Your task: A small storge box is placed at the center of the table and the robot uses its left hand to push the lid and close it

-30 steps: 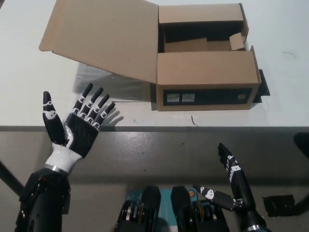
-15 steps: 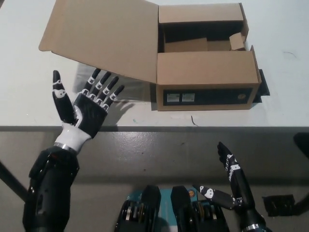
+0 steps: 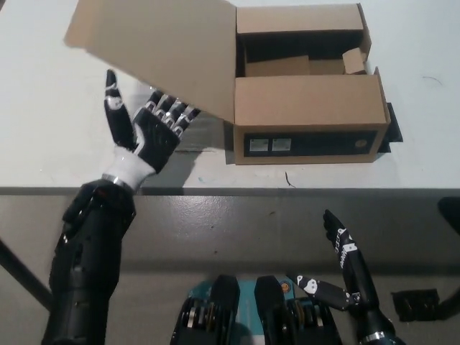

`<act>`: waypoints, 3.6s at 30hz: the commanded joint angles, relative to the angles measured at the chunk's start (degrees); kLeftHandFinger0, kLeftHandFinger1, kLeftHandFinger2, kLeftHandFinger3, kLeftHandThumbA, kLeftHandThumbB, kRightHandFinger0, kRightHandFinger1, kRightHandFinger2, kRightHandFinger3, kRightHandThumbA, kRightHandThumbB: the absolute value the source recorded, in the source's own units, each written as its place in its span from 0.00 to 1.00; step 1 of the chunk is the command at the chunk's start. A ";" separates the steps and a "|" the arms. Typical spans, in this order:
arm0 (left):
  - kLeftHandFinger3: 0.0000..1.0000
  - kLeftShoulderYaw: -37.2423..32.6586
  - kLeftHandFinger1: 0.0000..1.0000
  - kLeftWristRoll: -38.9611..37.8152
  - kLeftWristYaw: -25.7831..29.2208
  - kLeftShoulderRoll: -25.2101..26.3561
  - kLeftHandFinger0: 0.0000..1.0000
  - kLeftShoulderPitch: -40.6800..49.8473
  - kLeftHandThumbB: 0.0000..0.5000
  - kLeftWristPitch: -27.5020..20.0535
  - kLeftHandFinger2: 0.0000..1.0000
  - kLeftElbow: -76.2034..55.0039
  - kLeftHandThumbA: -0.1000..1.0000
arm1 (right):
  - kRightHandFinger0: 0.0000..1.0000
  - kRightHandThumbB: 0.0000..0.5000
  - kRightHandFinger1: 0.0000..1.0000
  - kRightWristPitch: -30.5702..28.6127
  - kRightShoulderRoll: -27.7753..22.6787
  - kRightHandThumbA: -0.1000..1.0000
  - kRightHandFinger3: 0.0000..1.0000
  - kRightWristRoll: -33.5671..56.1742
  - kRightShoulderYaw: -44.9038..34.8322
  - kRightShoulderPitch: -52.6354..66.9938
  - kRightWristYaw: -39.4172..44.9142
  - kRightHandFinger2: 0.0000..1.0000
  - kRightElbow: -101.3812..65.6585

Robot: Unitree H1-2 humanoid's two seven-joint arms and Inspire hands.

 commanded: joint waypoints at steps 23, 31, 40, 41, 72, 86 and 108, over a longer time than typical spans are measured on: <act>1.00 -20.19 1.00 23.44 3.42 -3.30 1.00 -19.05 0.76 -0.63 1.00 -5.37 1.00 | 1.00 0.69 1.00 -2.84 0.37 1.00 1.00 0.92 0.59 -2.11 1.80 1.00 -1.28; 1.00 -23.36 1.00 27.62 2.44 -5.11 1.00 -20.73 0.83 -4.16 1.00 7.14 1.00 | 1.00 0.73 1.00 -2.84 0.37 1.00 1.00 0.69 0.89 -2.53 2.50 1.00 -1.76; 1.00 -22.59 1.00 29.78 1.15 -5.45 1.00 -17.47 0.83 -10.46 1.00 14.79 1.00 | 1.00 0.72 1.00 -2.84 -0.21 1.00 1.00 0.74 0.37 -3.16 2.86 1.00 -1.90; 1.00 -22.56 1.00 29.85 1.01 -5.33 1.00 -17.20 0.83 -10.37 1.00 14.31 1.00 | 1.00 0.72 1.00 -2.84 -0.17 1.00 1.00 0.79 0.30 -3.12 2.85 1.00 -1.90; 1.00 -17.74 1.00 35.68 2.70 4.03 1.00 31.78 0.72 -21.60 1.00 -45.13 1.00 | 1.00 0.66 1.00 -2.84 -0.61 1.00 1.00 0.24 0.31 -2.53 2.51 1.00 -1.37; 1.00 -13.90 1.00 48.71 13.15 8.15 1.00 32.10 0.65 -36.95 1.00 -17.61 1.00 | 1.00 0.67 1.00 -2.84 -0.03 1.00 1.00 -0.19 1.19 -1.86 2.17 1.00 -0.80; 1.00 -14.38 1.00 51.59 14.52 7.82 1.00 34.26 0.66 -37.64 1.00 -17.40 1.00 | 1.00 0.69 1.00 -2.84 -0.57 1.00 1.00 -1.62 2.48 0.28 0.89 1.00 -1.43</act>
